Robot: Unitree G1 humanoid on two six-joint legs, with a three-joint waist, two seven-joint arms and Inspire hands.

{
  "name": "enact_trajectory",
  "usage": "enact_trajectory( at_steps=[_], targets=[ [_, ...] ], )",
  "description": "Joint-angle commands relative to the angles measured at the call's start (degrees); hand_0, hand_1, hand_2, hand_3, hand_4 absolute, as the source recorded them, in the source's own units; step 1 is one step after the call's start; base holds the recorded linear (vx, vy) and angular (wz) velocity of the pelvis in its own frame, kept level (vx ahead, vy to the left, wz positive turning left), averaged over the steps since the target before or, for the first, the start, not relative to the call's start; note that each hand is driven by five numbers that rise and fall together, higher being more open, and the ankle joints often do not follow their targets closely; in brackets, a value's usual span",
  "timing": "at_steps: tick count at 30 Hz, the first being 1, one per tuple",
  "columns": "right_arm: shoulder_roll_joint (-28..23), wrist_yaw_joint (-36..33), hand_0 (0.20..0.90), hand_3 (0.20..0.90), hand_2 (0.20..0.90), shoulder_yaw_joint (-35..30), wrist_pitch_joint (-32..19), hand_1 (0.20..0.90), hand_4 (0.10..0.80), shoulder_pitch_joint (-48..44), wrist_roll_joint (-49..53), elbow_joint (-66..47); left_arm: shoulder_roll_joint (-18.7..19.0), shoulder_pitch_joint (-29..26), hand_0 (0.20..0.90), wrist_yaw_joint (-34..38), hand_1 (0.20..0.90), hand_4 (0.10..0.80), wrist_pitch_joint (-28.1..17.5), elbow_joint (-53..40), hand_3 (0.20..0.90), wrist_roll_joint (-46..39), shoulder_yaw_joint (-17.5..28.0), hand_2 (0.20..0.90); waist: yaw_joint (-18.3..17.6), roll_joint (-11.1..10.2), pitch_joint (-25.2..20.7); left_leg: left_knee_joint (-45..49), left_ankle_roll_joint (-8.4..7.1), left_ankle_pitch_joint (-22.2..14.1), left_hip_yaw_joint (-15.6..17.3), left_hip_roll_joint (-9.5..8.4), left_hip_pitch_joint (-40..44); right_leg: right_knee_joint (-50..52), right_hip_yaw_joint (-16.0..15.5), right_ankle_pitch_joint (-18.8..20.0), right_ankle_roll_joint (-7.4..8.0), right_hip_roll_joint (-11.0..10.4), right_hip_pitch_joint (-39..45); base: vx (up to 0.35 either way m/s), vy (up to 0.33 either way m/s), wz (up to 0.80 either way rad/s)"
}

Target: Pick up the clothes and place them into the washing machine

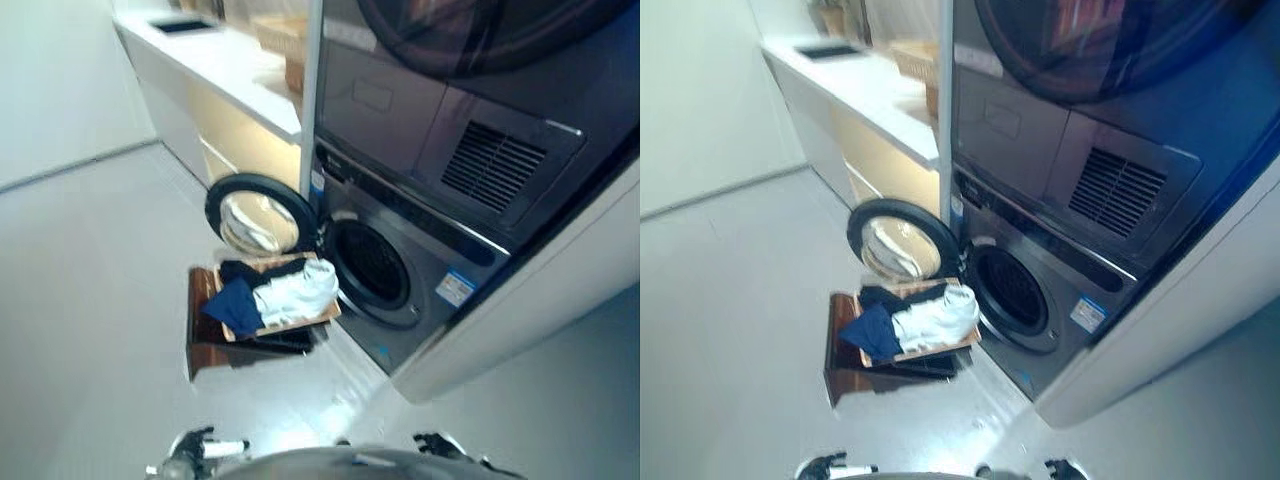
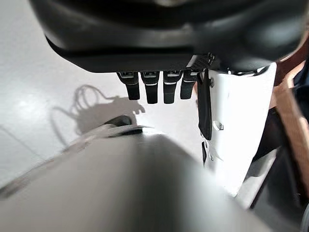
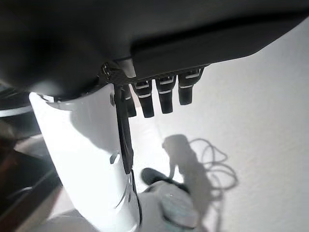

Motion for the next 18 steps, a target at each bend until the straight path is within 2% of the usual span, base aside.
enact_trajectory(
  at_steps=[1, 2, 3, 5, 6, 8, 9, 10, 11, 13, 14, 15, 16, 17, 18],
  targets=[
    [-1.8, -0.9, 0.9, 0.9, 0.9, -0.2, -0.8, 0.9, 0.8, -2.7, 1.9, 0.7, -4.9, -2.4, 0.9, 1.0, 0.9, 0.8, -1.2, -0.1, 0.9, -1.8, -0.3, 0.9, -0.5, 1.2, 1.2, -9.1, 4.81, 4.7, 1.2, -6.28, -5.7, -2.4, -2.4, -0.7, -1.69, 3.3, 4.5, 0.033, 0.039, 0.22],
    [-1.8, -0.9, 0.9, 0.9, 0.9, -0.2, -0.8, 0.9, 0.8, -2.7, 1.9, 0.7, -4.9, -2.4, 0.9, 1.0, 0.9, 0.8, -1.2, -0.1, 0.9, -1.8, -0.3, 0.9, -0.5, 1.1, 1.2, -9.2, 4.83, 4.8, 1.2, -6.35, -5.7, -2.4, -2.5, -0.7, -1.67, 3.3, 4.5, 0.136, 0.057, 0.42],
    [-1.9, -1.4, 0.9, 0.9, 0.9, -0.2, -0.9, 0.9, 0.8, -2.7, 2.3, 0.8, -5.2, -2.5, 0.9, 1.4, 0.9, 0.8, -1.3, 0.0, 0.9, -2.7, -0.2, 0.9, 1.0, 1.7, 1.6, -15.4, 4.58, 9.0, 2.2, -6.65, -10.2, -2.8, -2.2, -1.1, -1.64, 4.4, 4.9, 0.196, 0.059, 0.41],
    [-1.5, -1.9, 0.9, 0.9, 0.9, 0.0, -1.0, 0.9, 0.8, -2.6, 2.5, 1.2, -5.4, -2.2, 0.9, 1.6, 0.9, 0.8, -1.4, 0.2, 0.9, -3.3, 0.1, 0.9, 2.2, 1.6, 1.3, -21.6, 4.46, 11.0, 1.7, -6.67, -11.4, -3.2, -1.2, -2.7, -1.46, 5.1, 6.2, 0.278, 0.075, 0.14],
    [-1.3, -2.1, 0.9, 0.9, 0.9, 0.0, -1.0, 0.9, 0.8, -2.4, 2.7, 1.3, -5.5, -1.9, 0.9, 1.8, 0.9, 0.8, -1.5, 0.3, 0.9, -3.7, 0.1, 0.9, 2.5, 1.4, 1.0, -22.7, 4.21, 11.4, 1.9, -6.09, -12.8, -3.4, -0.7, -3.9, -1.38, 5.3, 7.3, 0.297, 0.091, -0.27],
    [-0.9, -2.1, 0.9, 0.9, 0.9, -0.2, -1.0, 0.9, 0.8, -1.7, 2.9, 1.3, -5.5, -1.6, 0.9, 2.1, 0.9, 0.8, -1.4, 0.3, 0.9, -4.3, 0.6, 0.9, 2.7, 1.2, 0.3, -22.7, 3.73, 12.4, 4.3, -4.01, -12.9, -3.6, -0.2, -5.3, -1.27, 5.1, 9.4, 0.258, 0.093, -0.38],
    [-0.9, -2.1, 0.9, 0.9, 0.9, -0.2, -1.0, 0.9, 0.8, -1.7, 2.9, 1.3, -5.5, -1.6, 0.9, 2.1, 0.9, 0.8, -1.4, 0.3, 0.9, -4.3, 0.6, 0.9, 2.7, 1.1, 0.3, -22.7, 3.72, 12.4, 4.4, -4.01, -12.8, -3.6, -0.2, -5.3, -1.27, 5.1, 9.4, 0.375, 0.2, -0.22],
    [-0.4, -1.9, 0.9, 0.9, 0.9, -0.7, -0.7, 0.9, 0.8, -1.3, 2.9, 1.8, -5.2, -1.2, 0.9, 2.6, 0.9, 0.8, -1.3, 0.5, 0.9, -4.6, 1.6, 0.9, 3.1, 1.1, -0.9, -22.1, 4.08, 13.5, 7.4, -2.49, -11.5, -3.3, 0.1, -7.6, -0.8, 4.3, 11.8, 0.417, 0.258, -0.12],
    [-0.3, -1.9, 0.9, 0.9, 0.9, -0.9, -0.5, 0.9, 0.8, -1.4, 3.0, 1.9, -5.0, -1.1, 0.9, 2.5, 0.9, 0.8, -1.2, 0.6, 0.9, -4.7, 2.0, 0.9, 3.5, 1.0, -1.4, -22.1, 4.42, 14.2, 8.5, -2.45, -10.8, -2.7, 0.1, -8.3, -0.4, 3.2, 12.8, 0.538, 0.333, -0.11],
    [0.1, -1.8, 0.9, 0.9, 0.9, -1.2, -0.6, 0.9, 0.8, -1.7, 3.4, 1.6, -4.3, -1.2, 0.9, 2.4, 0.9, 0.8, -1.2, 0.9, 0.9, -4.4, 2.4, 0.9, 3.7, 0.1, -2.7, -21.8, 5.23, 13.5, 9.6, -3.0, -9.5, -1.0, 0.1, -8.5, 0.45, 1.3, 13.3, 0.41, 0.274, -0.13],
    [0.8, -1.8, 0.9, 0.9, 0.9, -1.2, -0.7, 0.9, 0.8, -2.0, 3.8, 0.9, -3.7, -1.4, 0.9, 2.5, 0.9, 0.8, -1.2, 0.6, 0.9, -3.5, 2.2, 0.9, 3.8, -1.0, -3.5, -21.7, 5.82, 12.7, 10.7, -3.95, -8.3, 0.5, 0.0, -7.5, 1.64, -0.1, 13.5, 0.301, 0.206, -0.27],
    [0.8, -1.8, 0.9, 0.9, 0.9, -1.2, -0.7, 0.9, 0.8, -2.0, 3.8, 0.9, -3.7, -1.4, 0.9, 2.5, 0.9, 0.8, -1.2, 0.6, 0.9, -3.5, 2.2, 0.9, 3.9, -0.9, -3.6, -21.8, 5.79, 12.7, 10.8, -3.75, -8.4, 0.5, 0.2, -7.4, 1.59, 0.0, 13.3, 0.387, 0.249, -0.4],
    [1.5, -1.4, 0.9, 0.9, 0.9, -0.9, -0.9, 0.9, 0.8, -1.8, 4.0, 0.1, -2.8, -1.7, 0.9, 2.3, 0.9, 0.8, -1.3, 0.3, 0.9, -2.6, 1.9, 0.9, 3.9, -2.1, -4.4, -21.8, 6.73, 11.7, 11.8, -4.89, -6.9, 2.9, 0.2, -5.1, 2.81, -1.4, 12.7, 0.206, 0.132, -0.34],
    [1.5, -1.4, 0.9, 0.9, 0.9, -0.9, -0.9, 0.9, 0.8, -1.8, 4.0, 0.1, -2.8, -1.7, 0.9, 2.3, 0.9, 0.8, -1.3, 0.3, 0.9, -2.6, 1.9, 0.9, 4.0, -2.0, -4.5, -21.8, 6.69, 11.7, 11.9, -4.68, -7.1, 2.8, 0.4, -5.0, 2.76, -1.2, 12.5, 0.441, 0.308, -0.23],
    [1.7, -1.0, 0.9, 0.9, 0.9, -0.8, -1.1, 0.9, 0.8, -2.0, 4.5, -0.7, -2.1, -1.7, 0.9, 1.8, 0.9, 0.8, -1.3, 0.1, 0.9, -1.5, 1.4, 0.9, 3.8, -3.5, -5.4, -22.2, 8.05, 9.8, 12.3, -7.0, -5.4, 5.7, 0.8, -0.7, 4.39, -2.7, 11.9, 0.223, 0.172, -0.06]
  ],
)
